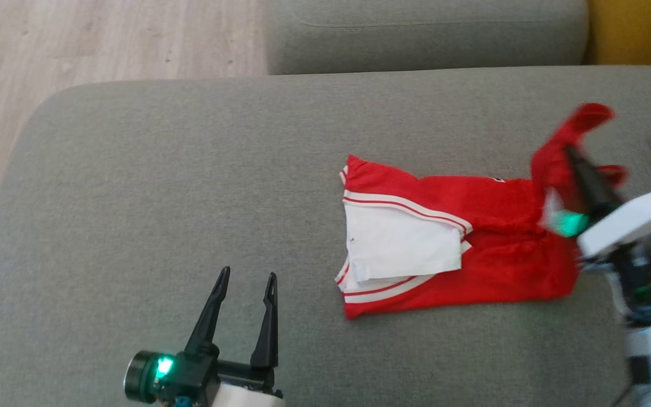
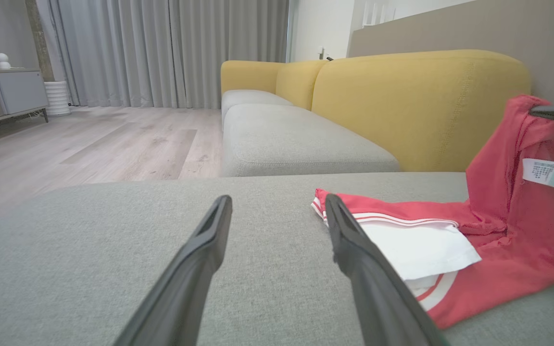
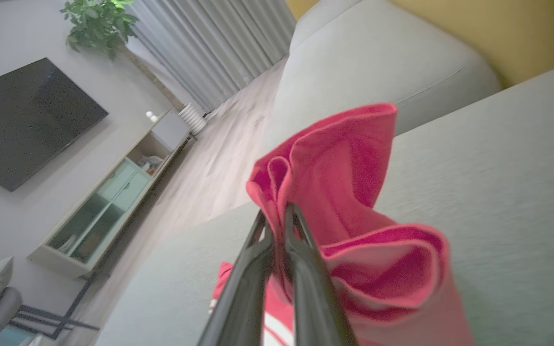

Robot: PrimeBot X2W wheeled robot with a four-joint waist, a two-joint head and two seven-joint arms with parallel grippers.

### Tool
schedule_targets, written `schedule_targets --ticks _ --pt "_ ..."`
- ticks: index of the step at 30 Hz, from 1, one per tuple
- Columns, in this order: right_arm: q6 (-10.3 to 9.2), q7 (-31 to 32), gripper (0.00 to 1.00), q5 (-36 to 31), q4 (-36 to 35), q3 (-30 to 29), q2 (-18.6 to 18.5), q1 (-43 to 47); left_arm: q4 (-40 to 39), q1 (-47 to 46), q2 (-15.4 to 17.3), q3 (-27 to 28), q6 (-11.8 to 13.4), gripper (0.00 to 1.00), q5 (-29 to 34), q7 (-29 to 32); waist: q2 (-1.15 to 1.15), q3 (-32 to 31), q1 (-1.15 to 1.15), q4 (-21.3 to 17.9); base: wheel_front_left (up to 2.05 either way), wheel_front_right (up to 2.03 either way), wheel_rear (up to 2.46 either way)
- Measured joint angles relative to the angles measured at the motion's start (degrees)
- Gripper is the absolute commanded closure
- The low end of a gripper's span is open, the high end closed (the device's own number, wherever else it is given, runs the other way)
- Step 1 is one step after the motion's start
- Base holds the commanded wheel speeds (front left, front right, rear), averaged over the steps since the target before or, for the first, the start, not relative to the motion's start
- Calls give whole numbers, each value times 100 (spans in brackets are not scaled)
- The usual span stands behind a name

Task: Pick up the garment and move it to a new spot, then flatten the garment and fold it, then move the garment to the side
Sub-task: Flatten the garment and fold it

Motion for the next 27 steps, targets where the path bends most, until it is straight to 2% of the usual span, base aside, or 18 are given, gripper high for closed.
schedule_targets --ticks 3,6,10,15,16,18,20,21,22,23,27 --pt "0 222 100 -202 -476 62 564 161 41 29 0 1 -2 0 -8 0 0 -10 0 100 0 0 0" --pt "0 357 100 -352 -653 225 993 225 64 27 -2 -8 -3 0 -10 0 0 2 0 195 0 0 0" --pt "0 368 100 -377 -583 579 1067 290 103 21 -3 -82 -3 0 -98 0 0 13 0 349 0 0 0" --pt "-1 -51 100 149 -167 1263 1066 307 130 15 -4 -143 -4 0 -98 0 0 27 0 499 0 0 0" --pt "-1 -152 90 285 -47 1458 1067 301 136 15 -4 -146 -3 0 -98 0 0 33 0 533 0 0 0" --pt "-1 -424 83 466 213 1775 1071 269 143 15 -4 -147 -3 0 -98 0 0 51 0 590 0 0 0" --pt "-1 -753 66 703 534 2013 1071 155 152 15 -4 -152 -3 0 -98 0 0 72 0 631 0 0 0" --pt "-1 -927 47 765 659 2141 1067 66 154 14 -4 -158 -4 0 -98 0 0 85 0 651 0 0 0" --pt "-1 -1089 16 833 762 2270 1059 -44 160 11 -4 -170 -5 0 -98 0 0 97 1 674 0 0 0" --pt "-1 -1222 0 917 855 2406 1059 -168 168 4 -4 -179 -8 0 -98 0 0 108 1 700 0 0 0" --pt "-1 -1828 0 1257 1090 2668 1067 -558 174 -1 -4 -179 -45 0 -101 0 0 104 1 754 0 0 0"
